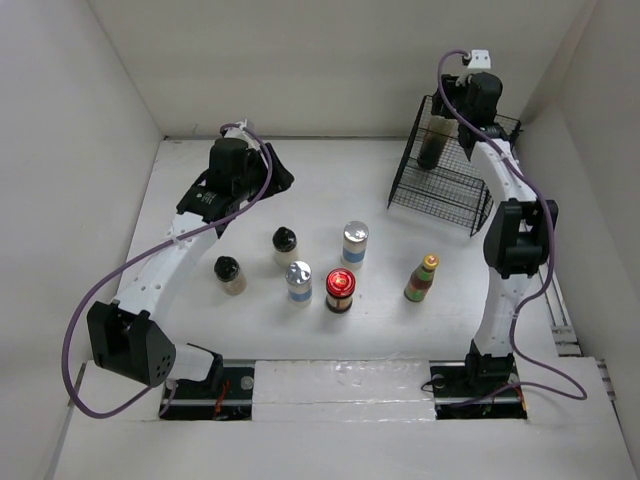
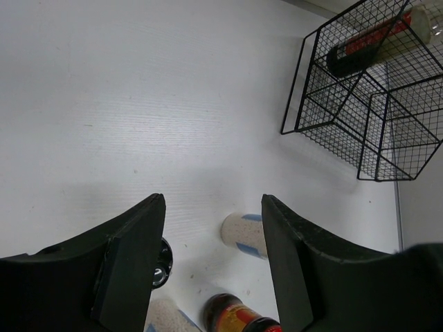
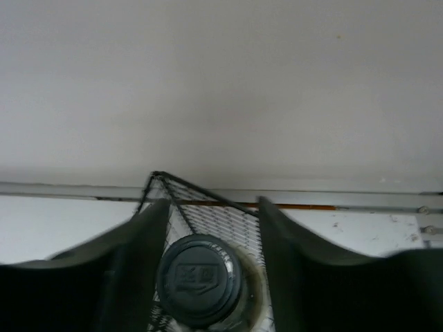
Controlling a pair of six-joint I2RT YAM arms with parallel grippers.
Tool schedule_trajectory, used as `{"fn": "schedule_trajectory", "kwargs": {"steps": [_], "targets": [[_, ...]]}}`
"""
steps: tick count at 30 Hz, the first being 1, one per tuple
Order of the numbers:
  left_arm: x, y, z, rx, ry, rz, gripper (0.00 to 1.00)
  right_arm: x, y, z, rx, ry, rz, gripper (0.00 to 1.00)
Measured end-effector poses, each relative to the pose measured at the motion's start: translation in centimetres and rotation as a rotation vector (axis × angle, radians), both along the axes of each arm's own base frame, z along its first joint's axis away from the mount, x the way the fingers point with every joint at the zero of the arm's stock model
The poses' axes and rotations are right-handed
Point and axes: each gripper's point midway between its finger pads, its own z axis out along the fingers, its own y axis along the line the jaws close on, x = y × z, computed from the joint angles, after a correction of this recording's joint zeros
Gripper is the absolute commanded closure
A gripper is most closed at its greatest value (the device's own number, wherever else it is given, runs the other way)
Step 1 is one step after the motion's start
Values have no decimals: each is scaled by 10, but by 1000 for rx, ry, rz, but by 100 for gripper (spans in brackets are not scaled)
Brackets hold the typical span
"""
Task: Organize the condiment bottles
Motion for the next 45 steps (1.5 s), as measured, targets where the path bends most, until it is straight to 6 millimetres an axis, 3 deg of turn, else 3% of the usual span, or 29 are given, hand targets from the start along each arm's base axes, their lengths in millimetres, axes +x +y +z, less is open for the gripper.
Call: {"fn": "schedule_trajectory", "kwargs": {"steps": [2,5,9,11,13,15,16,17,19,22,23,25,26,28,29,30,35,43,45], "targets": [[0,0,0,0,-1,-2,42,-4,3,10,5,-15,4,20],[0,-1,0,-1,-1,-6,37,-11,7,31,8,-46,10,9],[-1,-1,2,-4,-4,-8,35,-21,12,71,10,-97,16,5],[-2,-1,3,-6,-7,-9,35,-33,15,91,11,-117,19,7],[-3,-2,5,-8,-12,-12,37,-52,18,112,9,-137,18,38],[-5,-3,8,-7,-19,-13,43,-81,24,127,14,-146,15,80],[-6,-4,9,-8,-22,-16,68,-98,28,134,24,-151,9,100],[-7,-5,11,-9,-27,-19,82,-117,34,139,31,-158,9,100],[-10,-7,14,-6,-38,-27,100,-162,52,137,47,-144,22,100],[-12,-10,17,-2,-49,-46,100,-236,85,113,53,-93,76,100],[-12,-11,16,-1,-49,-51,100,-258,94,103,52,-62,97,94],[-13,-12,16,-1,-49,-55,94,-294,99,81,69,-1,117,65],[-13,-12,17,-1,-51,-57,89,-311,94,67,73,44,106,37],[-13,-13,17,4,-54,-62,76,-343,78,40,81,135,72,22],[-13,-13,16,12,-57,-63,65,-359,73,29,85,179,57,17],[-13,-14,17,20,-61,-67,61,-374,70,20,90,219,55,9],[-8,-34,32,41,-99,-115,56,-414,78,-16,97,384,88,6],[-4,-45,28,39,-90,-153,56,-422,88,-93,-13,632,74,14],[-4,-46,28,36,-89,-159,56,-422,86,-102,-26,650,62,24]]}}
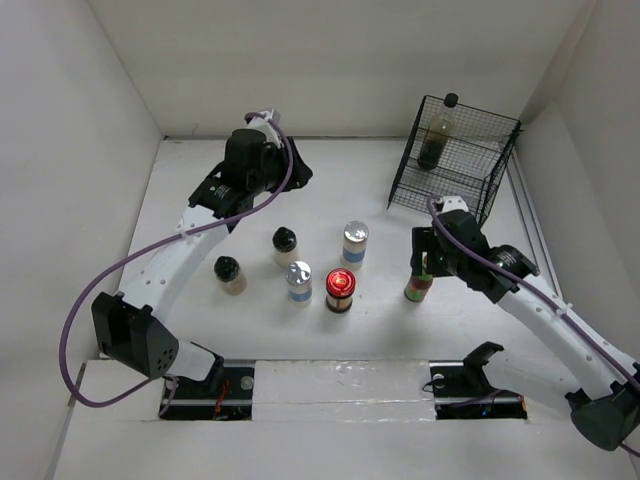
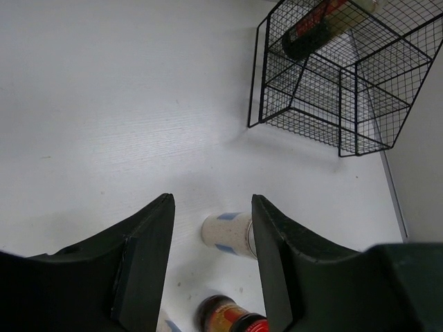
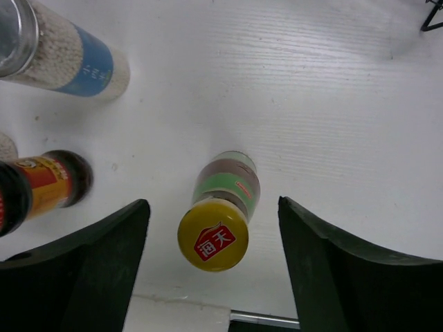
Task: Organize the condiment bottles
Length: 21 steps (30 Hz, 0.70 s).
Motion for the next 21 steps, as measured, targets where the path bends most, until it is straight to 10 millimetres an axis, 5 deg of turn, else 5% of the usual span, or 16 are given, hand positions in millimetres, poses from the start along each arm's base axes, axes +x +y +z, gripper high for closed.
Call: {"fn": "schedule_trajectory", "kwargs": {"steps": [2,7,9,13,16,18,21], "targets": [[-1,-1,0,-1,0,-5,56,0,-2,-6,-6,6,-9,36],[-2,-3,0,-3,1,-10,56,2,-4,-14,-12,15,-18,40],[-2,-3,0,-3,1,-13,56,1,-5,-18,-19,24,-20,67],[-2,-4,0,-4,1,-14,56,3,-10,-18,-38,15,-50,89],[-2,-4,0,-4,1,-14,56,0,-13,-15,-62,16,-58,94],[-2,-4,0,-5,1,-16,56,-1,-17,-1,-88,11,-58,96],[-2,-4,1,-6,1,-16,56,16,-21,49,-95,-74,-71,98]]}}
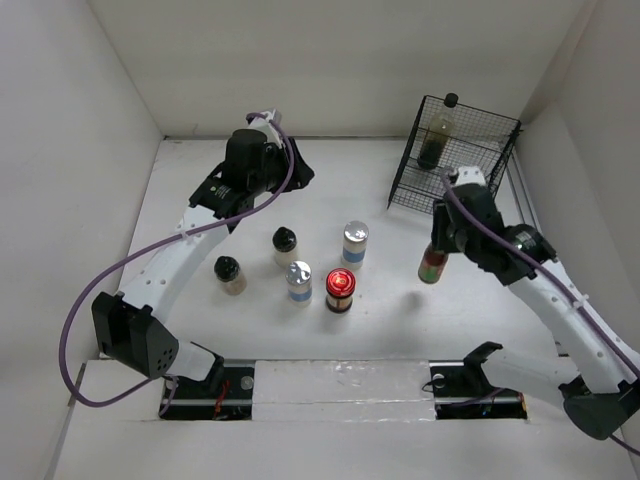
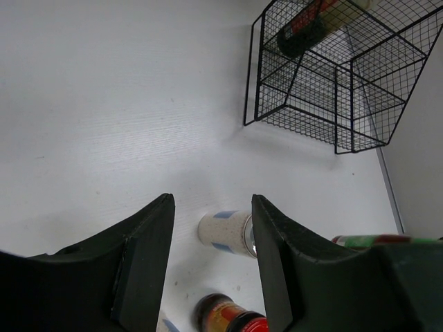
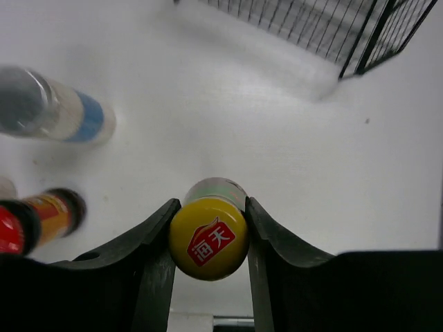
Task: Organize the condiment bottles
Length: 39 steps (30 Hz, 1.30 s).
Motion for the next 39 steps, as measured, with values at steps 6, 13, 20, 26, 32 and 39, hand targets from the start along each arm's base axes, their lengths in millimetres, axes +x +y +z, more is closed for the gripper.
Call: {"fn": "schedule_trajectory", "kwargs": {"steps": [6,13,20,26,32,39], "targets": [[-6,-6,-13,-23,37,-28,56,70,-35,124,69,-303,-113,99],[-18,-11,-32,0,83,-50,56,171,-104,170,25,-416,-241,100],[-25,-7,-29,-5,70,-50,56,275,-135,168,56,-419,-225,100],[-30,-5,-34,0,80,-52,56,307,-150,160,87,-431,-222,100],[-30,-5,-35,9,73,-58,56,314,-158,149,90,-416,-233,100],[-28,-5,-38,17,76,-60,56,323,-155,121,90,-379,-229,100]]}}
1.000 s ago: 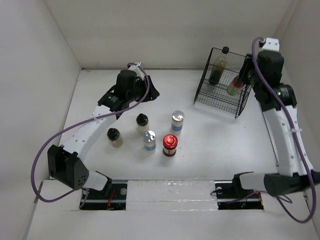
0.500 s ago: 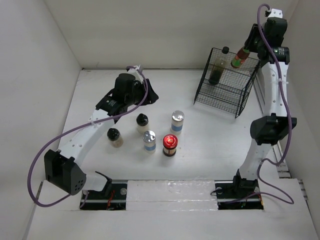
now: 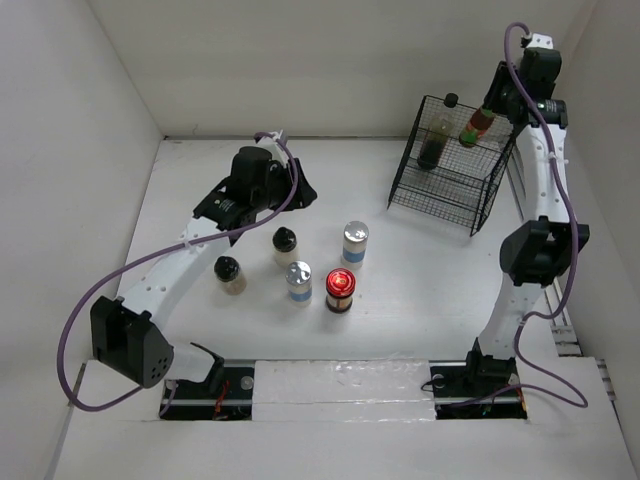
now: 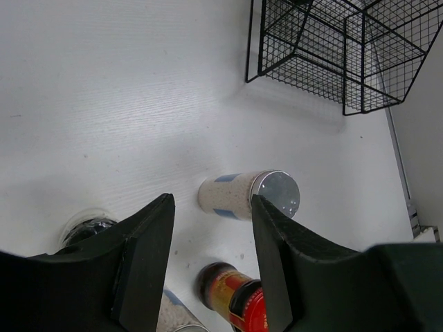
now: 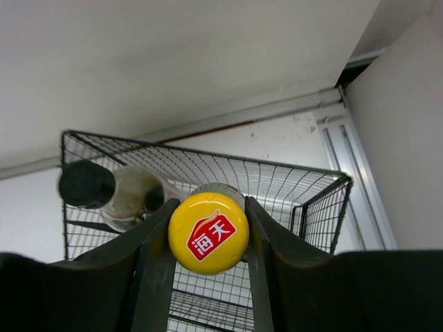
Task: Organize the condiment bottles
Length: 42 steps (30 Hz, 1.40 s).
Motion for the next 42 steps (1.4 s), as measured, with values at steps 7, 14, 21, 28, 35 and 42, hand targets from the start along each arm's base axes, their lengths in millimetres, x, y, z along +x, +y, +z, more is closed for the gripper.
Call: {"fn": "schedule_trajectory", "kwargs": {"steps": [7,14,21,28,35,42], "targets": [[4,-2,-6,10,11,-1,56,14,12,-73,-5,141,25,99],[7,-3,-5,10,8,-3,56,19,23,-128,-14,248,44,87],[12,-6,-4,10,7,-3,56,25,25,-130,-26,237,40,42],[15,-6,2,6,-6,2,56,28,25,-119,-32,206,40,33],[19,-5,11,3,-28,18,57,-6,31,-55,-38,80,8,74],[24,1,18,23,-50,51,88,-120,156,-6,1,-125,233,86]]}}
